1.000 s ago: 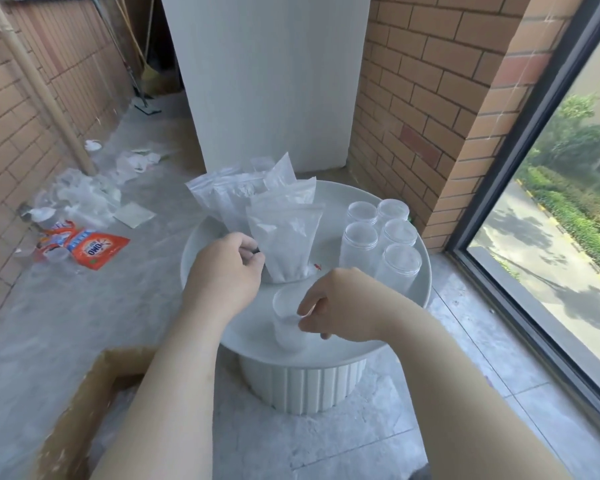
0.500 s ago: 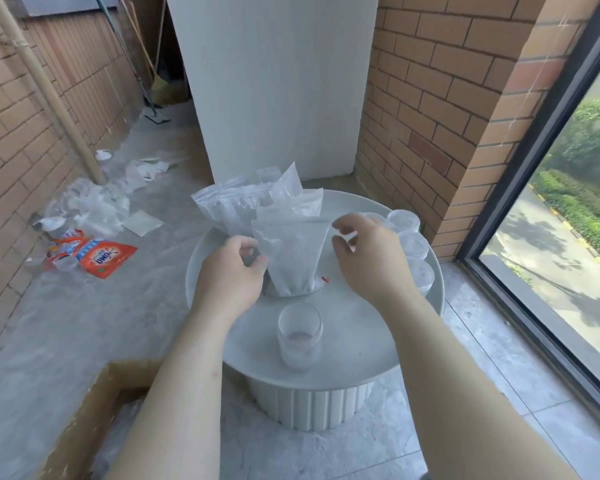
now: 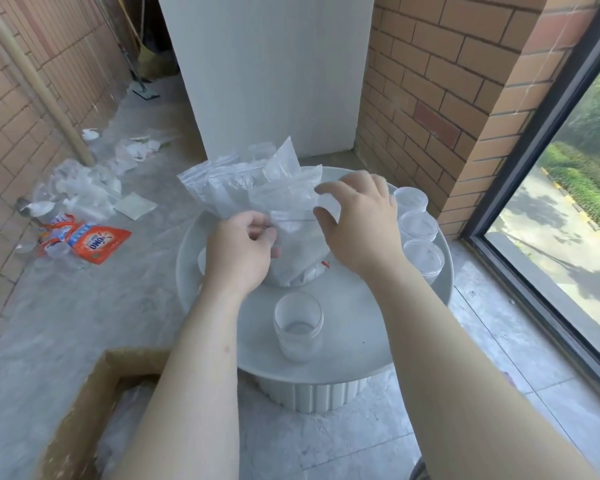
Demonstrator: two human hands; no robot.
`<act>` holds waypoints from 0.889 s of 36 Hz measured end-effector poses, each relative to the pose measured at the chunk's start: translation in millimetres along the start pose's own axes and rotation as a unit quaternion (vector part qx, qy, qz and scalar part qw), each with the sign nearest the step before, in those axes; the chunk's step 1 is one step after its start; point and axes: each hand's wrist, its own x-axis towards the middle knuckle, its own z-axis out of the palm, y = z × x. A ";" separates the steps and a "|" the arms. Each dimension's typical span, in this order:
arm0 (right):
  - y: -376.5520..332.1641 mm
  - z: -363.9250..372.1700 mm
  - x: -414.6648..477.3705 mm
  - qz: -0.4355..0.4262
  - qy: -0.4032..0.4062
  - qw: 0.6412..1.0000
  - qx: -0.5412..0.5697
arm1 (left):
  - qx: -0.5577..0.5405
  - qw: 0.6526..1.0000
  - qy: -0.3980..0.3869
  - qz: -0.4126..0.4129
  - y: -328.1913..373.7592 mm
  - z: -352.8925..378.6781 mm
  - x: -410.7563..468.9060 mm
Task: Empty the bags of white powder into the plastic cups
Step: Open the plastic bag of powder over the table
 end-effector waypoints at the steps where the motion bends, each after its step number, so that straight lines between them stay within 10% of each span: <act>1: 1.6 -2.9 -0.5 -0.013 -0.022 1.000 -0.017 | 0.004 1.000 -0.003 0.003 0.5 -0.3 -1.2; 5: 5.1 -8.9 -6.4 -0.024 -0.096 0.995 -0.026 | 0.005 1.000 -0.002 0.011 4.3 -2.2 -8.5; 16: -6.0 -37.6 -29.2 0.028 0.029 0.999 0.030 | -0.085 0.996 0.038 0.002 26.1 -5.3 -31.4; 32: -7.2 -65.9 -41.5 0.242 -0.134 0.921 0.275 | -0.085 0.995 -0.050 -0.014 45.0 19.3 -43.6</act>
